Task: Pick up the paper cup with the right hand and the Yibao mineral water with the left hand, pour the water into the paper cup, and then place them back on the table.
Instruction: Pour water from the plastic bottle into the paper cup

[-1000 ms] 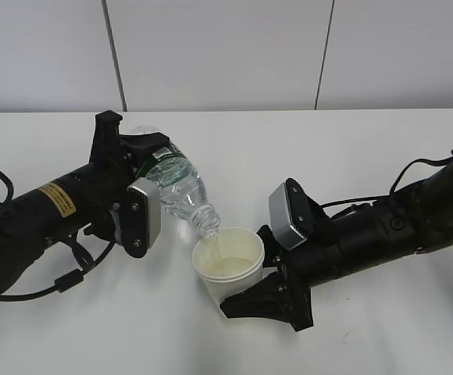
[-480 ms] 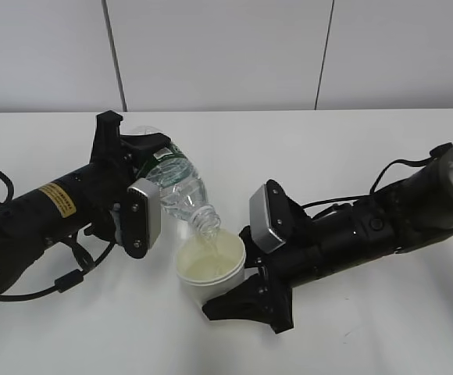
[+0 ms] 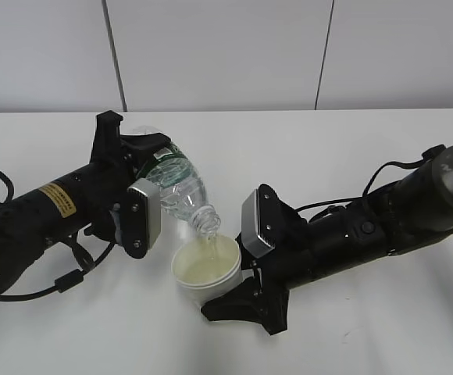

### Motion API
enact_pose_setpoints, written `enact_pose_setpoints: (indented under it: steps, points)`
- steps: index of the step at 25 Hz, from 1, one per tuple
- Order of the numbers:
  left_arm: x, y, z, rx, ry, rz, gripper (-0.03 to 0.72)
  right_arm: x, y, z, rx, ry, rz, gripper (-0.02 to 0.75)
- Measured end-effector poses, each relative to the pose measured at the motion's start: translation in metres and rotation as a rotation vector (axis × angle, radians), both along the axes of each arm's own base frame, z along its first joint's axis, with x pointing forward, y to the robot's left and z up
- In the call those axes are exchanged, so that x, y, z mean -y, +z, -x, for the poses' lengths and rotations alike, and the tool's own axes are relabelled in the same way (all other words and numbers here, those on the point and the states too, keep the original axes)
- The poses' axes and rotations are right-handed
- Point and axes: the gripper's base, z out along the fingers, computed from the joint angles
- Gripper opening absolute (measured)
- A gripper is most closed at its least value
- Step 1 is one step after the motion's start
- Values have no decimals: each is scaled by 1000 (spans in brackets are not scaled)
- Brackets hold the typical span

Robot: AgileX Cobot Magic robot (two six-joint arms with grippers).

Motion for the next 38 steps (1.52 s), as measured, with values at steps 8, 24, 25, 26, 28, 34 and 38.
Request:
enact_pose_setpoints:
  steps: [8,24,25,26,28,34,38]
  points:
    - [0,0,0,0,0,0,323,0,0,-2,-3,-27,-7,524]
    - [0,0,0,0,0,0,323,4,0,-5,-3,-45,-6,524]
    - [0,0,0,0,0,0,323,4,0,-5,-3,-45,-6,524]
    - [0,0,0,0,0,0,323,4,0,-5,-3,-45,-6,524]
    - [0,0,0,0,0,0,323,4,0,-5,-3,-45,-6,524]
    - [0,0,0,-1,2,2,323,4,0,-5,-3,-45,-6,524]
    - [0,0,0,-70,14,88,323,4,0,-5,-3,-45,-6,524]
